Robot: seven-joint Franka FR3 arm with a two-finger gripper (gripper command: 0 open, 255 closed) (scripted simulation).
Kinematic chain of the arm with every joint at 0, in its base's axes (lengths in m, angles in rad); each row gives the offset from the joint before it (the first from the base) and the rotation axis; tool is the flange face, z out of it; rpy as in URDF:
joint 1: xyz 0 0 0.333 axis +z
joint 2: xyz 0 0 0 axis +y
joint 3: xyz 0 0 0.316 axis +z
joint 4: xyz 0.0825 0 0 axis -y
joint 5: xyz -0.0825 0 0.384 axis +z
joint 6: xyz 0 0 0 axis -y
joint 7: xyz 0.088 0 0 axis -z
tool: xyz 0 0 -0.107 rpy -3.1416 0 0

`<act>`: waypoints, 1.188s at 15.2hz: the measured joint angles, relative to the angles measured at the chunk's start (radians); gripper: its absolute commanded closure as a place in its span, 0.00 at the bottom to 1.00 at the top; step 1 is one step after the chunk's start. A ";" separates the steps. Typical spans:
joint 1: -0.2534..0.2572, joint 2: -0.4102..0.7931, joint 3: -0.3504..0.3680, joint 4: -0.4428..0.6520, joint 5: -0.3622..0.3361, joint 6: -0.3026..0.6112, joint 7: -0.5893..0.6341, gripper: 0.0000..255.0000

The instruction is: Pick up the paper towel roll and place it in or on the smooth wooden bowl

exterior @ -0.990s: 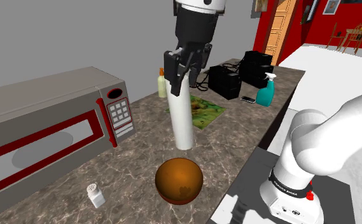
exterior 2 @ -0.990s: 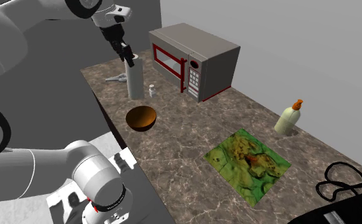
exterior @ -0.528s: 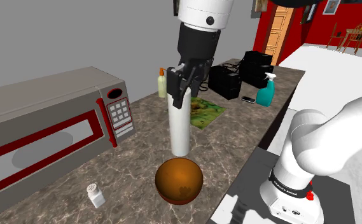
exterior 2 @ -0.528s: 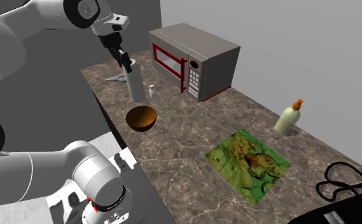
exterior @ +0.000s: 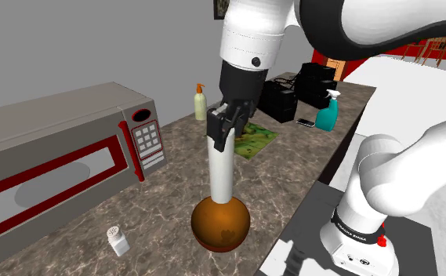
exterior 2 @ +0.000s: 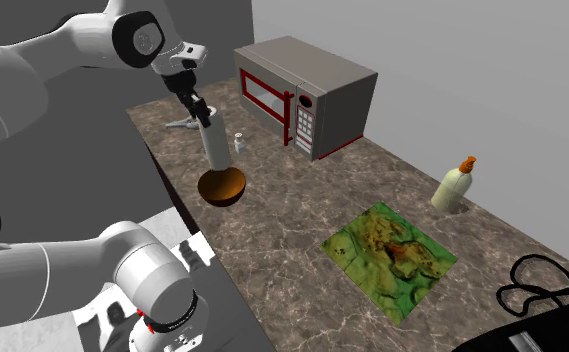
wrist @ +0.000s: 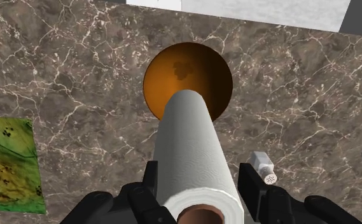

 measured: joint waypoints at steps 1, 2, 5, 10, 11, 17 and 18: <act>0.001 -0.002 0.003 -0.012 0.002 0.010 0.001 1.00; 0.004 -0.008 0.003 -0.031 0.005 0.023 -0.001 1.00; 0.008 -0.013 0.011 -0.072 0.012 0.059 0.001 1.00; 0.014 -0.016 0.025 -0.143 0.023 0.128 0.003 1.00; 0.015 -0.015 0.028 -0.155 0.025 0.140 0.004 1.00; 0.022 -0.015 0.045 -0.223 0.038 0.209 0.007 1.00; 0.022 -0.015 0.045 -0.225 0.038 0.210 0.007 1.00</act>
